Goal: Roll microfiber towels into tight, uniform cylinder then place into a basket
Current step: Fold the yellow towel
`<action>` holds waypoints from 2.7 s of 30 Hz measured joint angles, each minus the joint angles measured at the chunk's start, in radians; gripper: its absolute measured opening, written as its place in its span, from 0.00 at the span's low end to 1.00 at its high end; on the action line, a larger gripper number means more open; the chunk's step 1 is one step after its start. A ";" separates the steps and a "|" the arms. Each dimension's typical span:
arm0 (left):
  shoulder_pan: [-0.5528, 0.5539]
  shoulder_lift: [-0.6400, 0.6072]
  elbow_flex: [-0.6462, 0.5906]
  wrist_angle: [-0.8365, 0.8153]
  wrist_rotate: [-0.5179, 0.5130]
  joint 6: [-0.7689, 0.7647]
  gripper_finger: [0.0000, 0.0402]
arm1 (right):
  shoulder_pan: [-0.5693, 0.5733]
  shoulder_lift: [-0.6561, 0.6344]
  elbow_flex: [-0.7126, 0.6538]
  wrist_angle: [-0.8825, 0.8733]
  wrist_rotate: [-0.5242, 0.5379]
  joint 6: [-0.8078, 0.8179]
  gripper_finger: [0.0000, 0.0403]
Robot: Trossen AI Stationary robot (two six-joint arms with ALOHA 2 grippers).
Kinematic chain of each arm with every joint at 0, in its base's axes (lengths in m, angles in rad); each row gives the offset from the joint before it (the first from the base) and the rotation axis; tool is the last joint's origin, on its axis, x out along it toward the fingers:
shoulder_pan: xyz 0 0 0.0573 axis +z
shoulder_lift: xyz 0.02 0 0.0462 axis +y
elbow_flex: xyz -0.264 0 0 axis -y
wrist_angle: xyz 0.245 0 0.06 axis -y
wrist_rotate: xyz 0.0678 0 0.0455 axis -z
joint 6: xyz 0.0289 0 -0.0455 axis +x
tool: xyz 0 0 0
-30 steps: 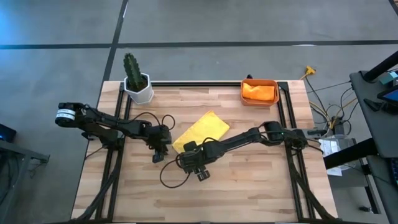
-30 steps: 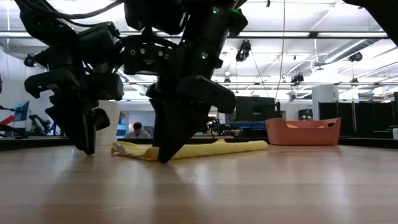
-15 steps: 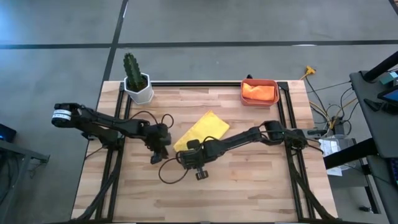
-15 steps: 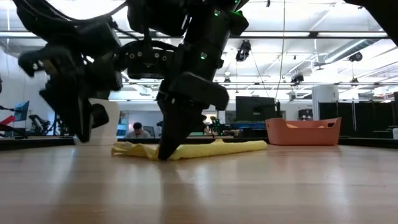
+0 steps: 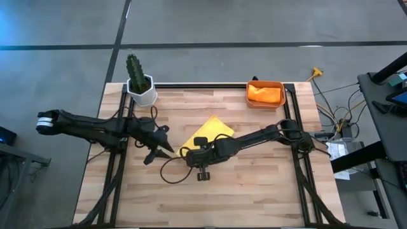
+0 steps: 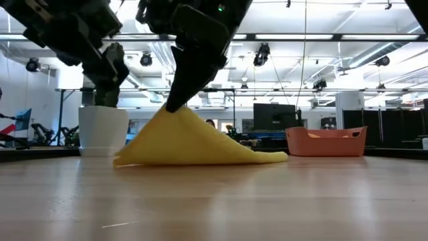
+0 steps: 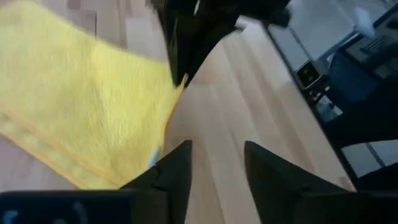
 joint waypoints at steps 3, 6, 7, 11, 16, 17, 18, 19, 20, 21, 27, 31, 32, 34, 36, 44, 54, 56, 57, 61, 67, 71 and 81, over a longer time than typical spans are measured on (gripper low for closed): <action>0.000 -0.020 -0.001 0.003 -0.003 0.042 0.42 | -0.003 -0.001 0.000 -0.003 0.000 0.007 0.03; 0.000 -0.011 -0.003 0.005 -0.018 0.094 0.53 | -0.007 -0.002 0.000 -0.006 0.000 0.026 0.03; 0.000 -0.002 -0.003 0.004 -0.019 0.114 0.57 | -0.007 -0.002 0.000 -0.006 0.000 0.037 0.03; 0.000 0.056 -0.005 0.004 -0.021 0.211 0.70 | -0.011 -0.006 0.000 -0.010 0.000 0.078 0.03; -0.001 0.148 -0.006 0.015 -0.069 0.384 0.73 | -0.020 -0.013 0.000 -0.017 0.002 0.178 0.03; -0.001 0.169 -0.005 0.030 -0.071 0.401 0.72 | -0.020 -0.014 0.000 -0.021 0.005 0.193 0.03; -0.001 0.190 -0.005 0.045 -0.071 0.406 0.72 | -0.021 -0.014 0.000 -0.025 0.010 0.207 0.03; -0.001 0.208 -0.005 0.059 -0.072 0.407 0.71 | -0.021 -0.015 0.000 -0.024 0.020 0.219 0.03; -0.001 0.226 -0.005 0.072 -0.072 0.407 0.71 | -0.021 -0.018 0.000 -0.024 0.026 0.229 0.03; -0.001 0.247 -0.005 0.088 -0.075 0.407 0.70 | -0.021 -0.022 0.000 -0.024 0.026 0.235 0.03; 0.000 0.376 -0.005 0.152 -0.085 0.407 0.70 | -0.020 -0.043 0.000 -0.024 0.064 0.265 0.03; 0.000 0.438 -0.005 0.165 -0.101 0.407 0.70 | -0.021 -0.055 0.000 -0.022 0.083 0.278 0.03; 0.000 0.451 -0.005 0.168 -0.101 0.406 0.70 | -0.021 -0.055 0.000 -0.023 0.082 0.278 0.03; 0.000 0.467 -0.005 0.174 -0.101 0.404 0.70 | -0.020 -0.055 0.000 -0.024 0.079 0.278 0.03; 0.000 0.471 -0.005 0.174 -0.101 0.382 0.70 | -0.020 -0.055 0.000 -0.024 0.078 0.278 0.03; 0.000 0.457 0.002 0.186 -0.153 0.352 0.70 | -0.020 -0.055 0.000 -0.022 0.078 0.285 0.03; 0.000 0.457 0.007 0.254 -0.185 0.274 0.65 | -0.020 -0.054 0.000 -0.023 0.076 0.286 0.03; 0.000 0.456 0.008 0.251 -0.185 0.274 0.59 | -0.020 -0.054 0.000 -0.023 0.076 0.286 0.03; 0.000 0.456 0.008 0.248 -0.183 0.274 0.56 | -0.020 -0.054 0.000 -0.023 0.076 0.286 0.03; -0.001 0.458 0.008 0.247 -0.172 0.256 0.42 | -0.020 -0.054 0.000 -0.023 0.076 0.286 0.03; 0.000 0.458 0.009 0.233 -0.169 0.220 0.25 | -0.020 -0.054 0.000 -0.024 0.076 0.286 0.03; 0.000 0.458 0.027 0.150 -0.158 0.196 0.10 | -0.020 -0.054 0.000 -0.026 0.076 0.311 0.03; 0.000 0.398 0.059 0.008 0.059 0.003 0.00 | 0.015 -0.074 0.000 -0.054 0.040 0.482 0.03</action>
